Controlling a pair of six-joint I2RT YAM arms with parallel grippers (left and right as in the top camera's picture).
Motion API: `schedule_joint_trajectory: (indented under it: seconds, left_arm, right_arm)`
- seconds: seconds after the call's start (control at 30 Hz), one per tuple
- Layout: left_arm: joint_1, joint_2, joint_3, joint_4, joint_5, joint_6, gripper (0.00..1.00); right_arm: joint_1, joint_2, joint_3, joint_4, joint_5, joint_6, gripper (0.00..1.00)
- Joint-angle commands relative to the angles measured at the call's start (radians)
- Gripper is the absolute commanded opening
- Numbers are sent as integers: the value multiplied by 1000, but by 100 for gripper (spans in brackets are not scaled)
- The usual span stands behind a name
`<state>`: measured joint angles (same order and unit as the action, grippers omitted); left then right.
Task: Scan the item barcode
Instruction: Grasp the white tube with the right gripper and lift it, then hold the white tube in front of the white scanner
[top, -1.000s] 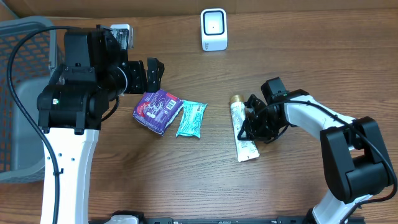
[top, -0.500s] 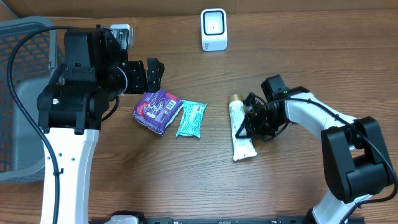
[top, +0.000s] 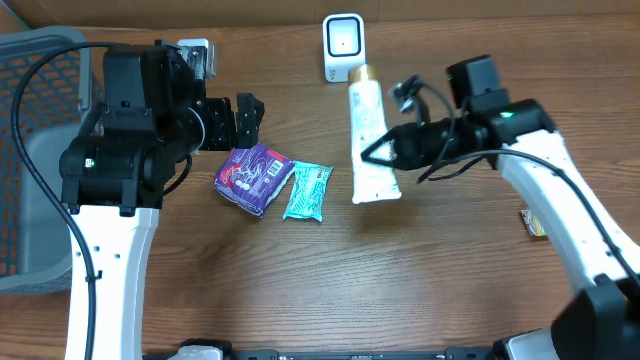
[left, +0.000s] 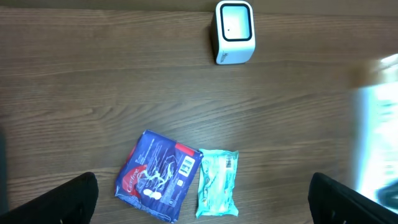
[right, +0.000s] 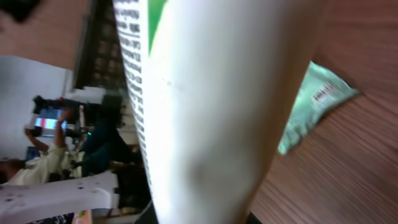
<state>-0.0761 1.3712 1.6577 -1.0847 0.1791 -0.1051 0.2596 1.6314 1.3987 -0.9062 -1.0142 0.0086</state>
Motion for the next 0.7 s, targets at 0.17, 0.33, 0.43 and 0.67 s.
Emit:
schedule_joint_trajectory:
  seconds: [0.17,0.33,0.43,0.67]
  left_arm:
    - [4,3,13,3,-6,-14,100]
    - [4,3,13,3,-6,-14,100]
    - [4,3,13,3,-6,-14,100]
    - [4,3,13,3,-6,-14,100]
  right_arm:
    - [-21,-82,58,41,-169,48,4]
    - [-18,-82,58,70,-137,86,4]
    - [-17,-81,71,91,53,214,4]
    - [56,-43,298,-8,565,218,3]
